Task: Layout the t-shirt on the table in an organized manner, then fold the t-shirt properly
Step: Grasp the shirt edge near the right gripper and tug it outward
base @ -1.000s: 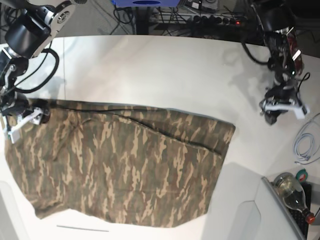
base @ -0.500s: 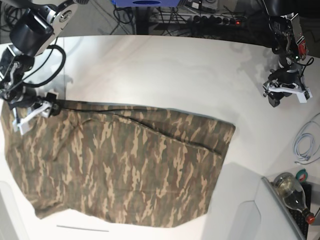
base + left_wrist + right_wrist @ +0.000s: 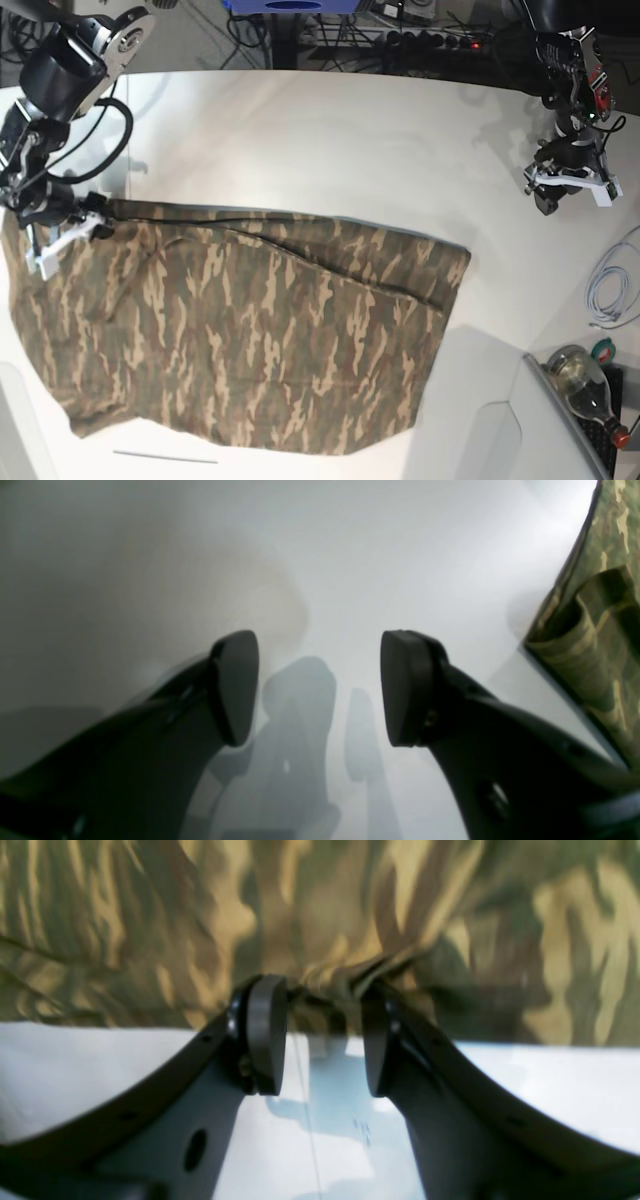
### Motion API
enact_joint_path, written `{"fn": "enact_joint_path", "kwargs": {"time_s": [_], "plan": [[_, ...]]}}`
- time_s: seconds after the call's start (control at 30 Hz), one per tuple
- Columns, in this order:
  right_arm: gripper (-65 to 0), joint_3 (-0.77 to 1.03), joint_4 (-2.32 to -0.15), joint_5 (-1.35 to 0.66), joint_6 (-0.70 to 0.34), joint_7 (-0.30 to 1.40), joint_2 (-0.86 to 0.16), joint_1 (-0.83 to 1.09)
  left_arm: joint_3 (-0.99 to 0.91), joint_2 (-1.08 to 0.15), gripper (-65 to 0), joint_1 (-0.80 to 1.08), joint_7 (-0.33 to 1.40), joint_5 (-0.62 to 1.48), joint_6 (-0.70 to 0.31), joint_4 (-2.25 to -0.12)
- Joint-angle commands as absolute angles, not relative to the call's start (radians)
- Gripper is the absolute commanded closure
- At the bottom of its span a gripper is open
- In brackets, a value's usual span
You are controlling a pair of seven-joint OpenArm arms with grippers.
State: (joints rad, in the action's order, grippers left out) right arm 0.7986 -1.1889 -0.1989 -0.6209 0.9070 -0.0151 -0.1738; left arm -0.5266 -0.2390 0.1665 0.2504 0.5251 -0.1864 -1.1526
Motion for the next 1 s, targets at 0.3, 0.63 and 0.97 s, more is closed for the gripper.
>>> {"fn": "enact_joint_path", "kwargs": {"time_s": [0.3,0.63,0.97], "plan": [[-1.4,0.740,-1.202,-0.211,-0.630,0.895,-0.033,-0.220,-0.530,-0.257,-37.2,0.162,0.229,0.532,-0.193,-1.165],[-1.5,0.662,-1.204,-0.209,-0.588,0.898,-0.051,-0.291,-0.519,-0.229,-37.2,0.176,0.229,0.530,-0.194,-1.171],[-36.9,0.743,-1.323,-0.214,-0.427,0.894,0.013,-0.188,-0.529,-0.232,-37.2,0.191,0.229,0.530,-0.194,-1.167]]}}
